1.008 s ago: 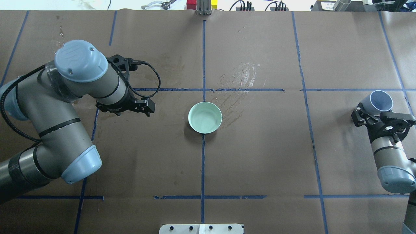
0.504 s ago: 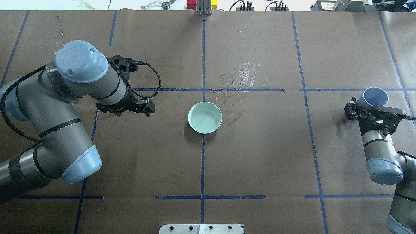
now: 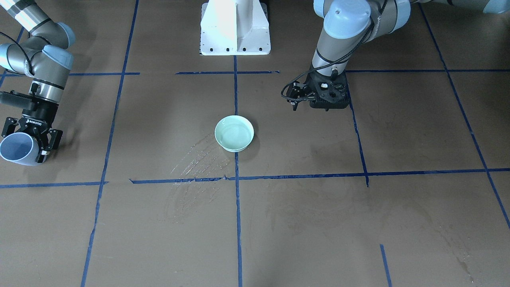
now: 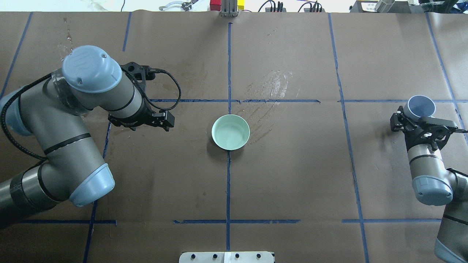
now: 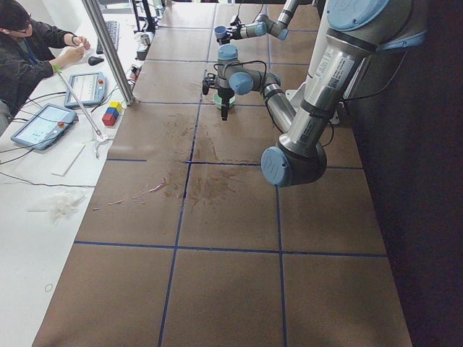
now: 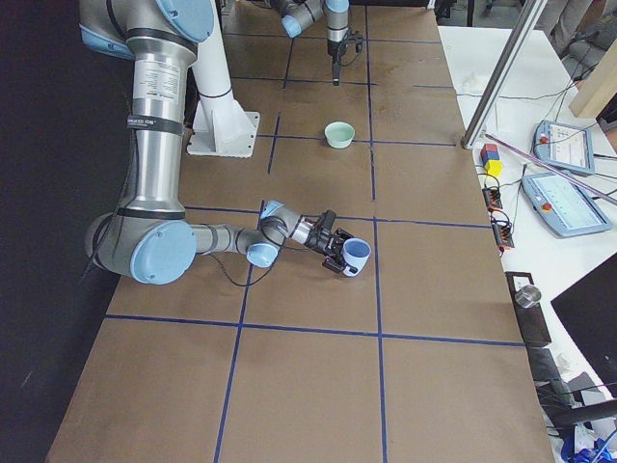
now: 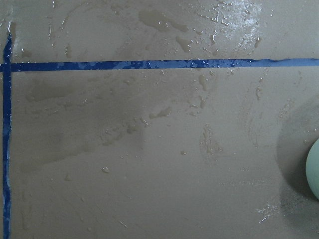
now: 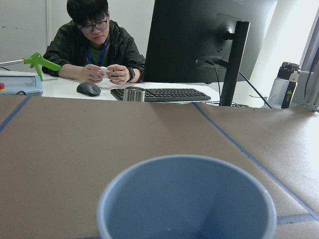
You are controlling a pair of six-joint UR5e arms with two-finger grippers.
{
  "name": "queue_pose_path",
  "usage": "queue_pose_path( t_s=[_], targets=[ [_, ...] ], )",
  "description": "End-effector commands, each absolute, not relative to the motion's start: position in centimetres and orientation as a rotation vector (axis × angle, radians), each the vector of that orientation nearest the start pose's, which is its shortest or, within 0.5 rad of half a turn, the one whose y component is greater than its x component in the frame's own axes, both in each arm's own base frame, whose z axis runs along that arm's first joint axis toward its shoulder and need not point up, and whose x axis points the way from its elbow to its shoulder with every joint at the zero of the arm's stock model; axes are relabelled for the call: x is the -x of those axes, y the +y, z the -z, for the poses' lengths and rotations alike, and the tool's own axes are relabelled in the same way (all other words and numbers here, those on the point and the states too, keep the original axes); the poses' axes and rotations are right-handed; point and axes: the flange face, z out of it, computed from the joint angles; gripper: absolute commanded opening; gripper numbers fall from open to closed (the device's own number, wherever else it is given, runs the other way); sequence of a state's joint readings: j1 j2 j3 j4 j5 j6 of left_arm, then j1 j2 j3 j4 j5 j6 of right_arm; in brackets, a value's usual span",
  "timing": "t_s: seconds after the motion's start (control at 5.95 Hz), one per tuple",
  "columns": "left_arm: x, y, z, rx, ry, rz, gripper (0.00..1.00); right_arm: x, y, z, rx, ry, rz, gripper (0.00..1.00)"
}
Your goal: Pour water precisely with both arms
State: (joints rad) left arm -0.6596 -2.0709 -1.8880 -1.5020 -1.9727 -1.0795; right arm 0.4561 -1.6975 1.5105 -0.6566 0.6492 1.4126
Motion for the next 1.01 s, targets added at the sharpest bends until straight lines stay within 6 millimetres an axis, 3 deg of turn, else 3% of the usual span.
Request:
queue_pose_path(
  t_s=[0.0,0.17,0.5,0.67,0.84],
  targets=[
    [-42.2,-44.7,-24.8,-0.081,0.828,0.01,1.0,30.4,-38.9,-62.1,-1.058,-0.405,-0.61,0.09],
    [-42.2,-44.6,-24.6,-0.083,0.832,0.009,1.0,30.3,-38.8,-59.7,-1.076,-0.423,-0.584,0.19],
    [-42.1,-44.6,-24.5,-0.084,0.834,0.009,1.0,30.9,-38.8,-56.1,-1.121,-0.381,-0.414,0.13],
    [-42.0,-44.5,-24.3,-0.086,0.837,0.009,1.0,31.2,-38.7,-52.7,-1.182,-0.382,-0.3,0.14],
    [-41.8,-44.5,-24.2,-0.089,0.839,0.009,1.0,33.9,-40.3,-48.2,-1.241,-0.379,-0.24,0.16]
  ],
)
